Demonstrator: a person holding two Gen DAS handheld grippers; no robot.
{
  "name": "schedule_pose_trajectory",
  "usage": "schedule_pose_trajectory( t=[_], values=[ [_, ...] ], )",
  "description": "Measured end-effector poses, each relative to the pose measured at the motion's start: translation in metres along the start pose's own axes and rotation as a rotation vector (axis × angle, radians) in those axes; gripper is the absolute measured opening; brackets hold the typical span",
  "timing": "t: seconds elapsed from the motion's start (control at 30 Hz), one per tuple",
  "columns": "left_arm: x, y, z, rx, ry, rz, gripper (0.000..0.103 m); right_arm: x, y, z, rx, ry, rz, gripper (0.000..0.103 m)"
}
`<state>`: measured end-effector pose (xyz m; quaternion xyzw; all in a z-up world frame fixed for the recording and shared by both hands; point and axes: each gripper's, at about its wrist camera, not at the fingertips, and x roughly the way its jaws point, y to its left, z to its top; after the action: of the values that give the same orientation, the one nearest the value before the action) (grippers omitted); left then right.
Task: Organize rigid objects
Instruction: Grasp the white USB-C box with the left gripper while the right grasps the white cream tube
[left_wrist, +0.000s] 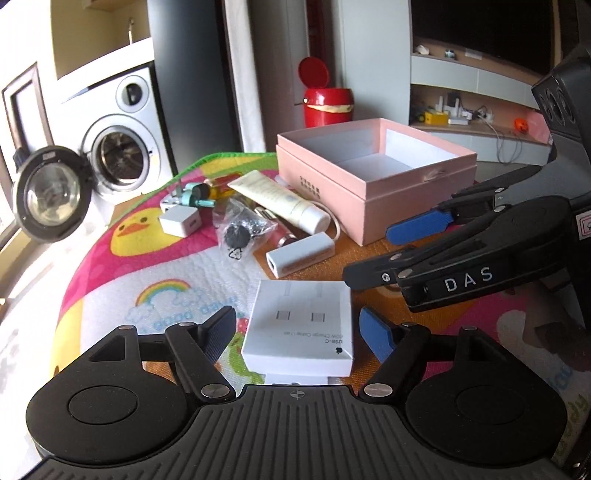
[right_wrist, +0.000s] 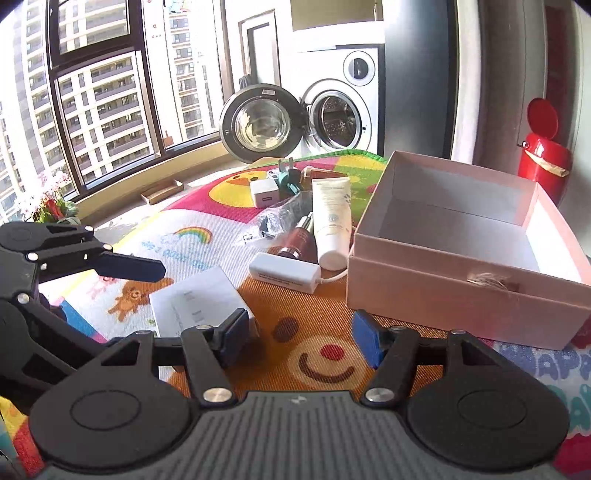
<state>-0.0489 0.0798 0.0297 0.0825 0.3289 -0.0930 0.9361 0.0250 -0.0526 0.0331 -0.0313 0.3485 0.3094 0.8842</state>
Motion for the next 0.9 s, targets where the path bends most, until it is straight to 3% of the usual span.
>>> schedule_pose_trajectory(
  t=[0.13, 0.3, 0.37, 0.53, 0.67, 0.83, 0.9],
  values=[
    [0.005, 0.002, -0.007, 0.002, -0.004, -0.04, 0.079, 0.032, 0.011, 0.018, 0.148, 0.057, -0.029, 0.063],
    [0.012, 0.008, -0.016, -0.014, -0.018, -0.031, 0.074, 0.062, 0.028, 0.031, 0.169, 0.086, -0.217, 0.065],
    [0.013, 0.016, -0.018, -0.039, -0.023, -0.013, 0.073, 0.075, 0.028, 0.035, 0.186, 0.125, -0.233, 0.065],
    [0.008, 0.034, -0.023, -0.089, -0.031, -0.005, 0.074, 0.089, 0.036, 0.038, 0.119, 0.106, -0.278, 0.064],
    [0.001, 0.048, -0.027, -0.11, -0.032, 0.032, 0.074, 0.09, 0.039, 0.038, 0.082, 0.096, -0.263, 0.062],
    [-0.003, 0.053, -0.027, -0.113, -0.031, 0.026, 0.074, 0.103, 0.047, 0.047, 0.123, 0.118, -0.286, 0.082],
    [-0.003, 0.052, -0.028, -0.109, -0.033, 0.03, 0.074, 0.112, 0.053, 0.05, 0.105, 0.129, -0.331, 0.083]
  ],
)
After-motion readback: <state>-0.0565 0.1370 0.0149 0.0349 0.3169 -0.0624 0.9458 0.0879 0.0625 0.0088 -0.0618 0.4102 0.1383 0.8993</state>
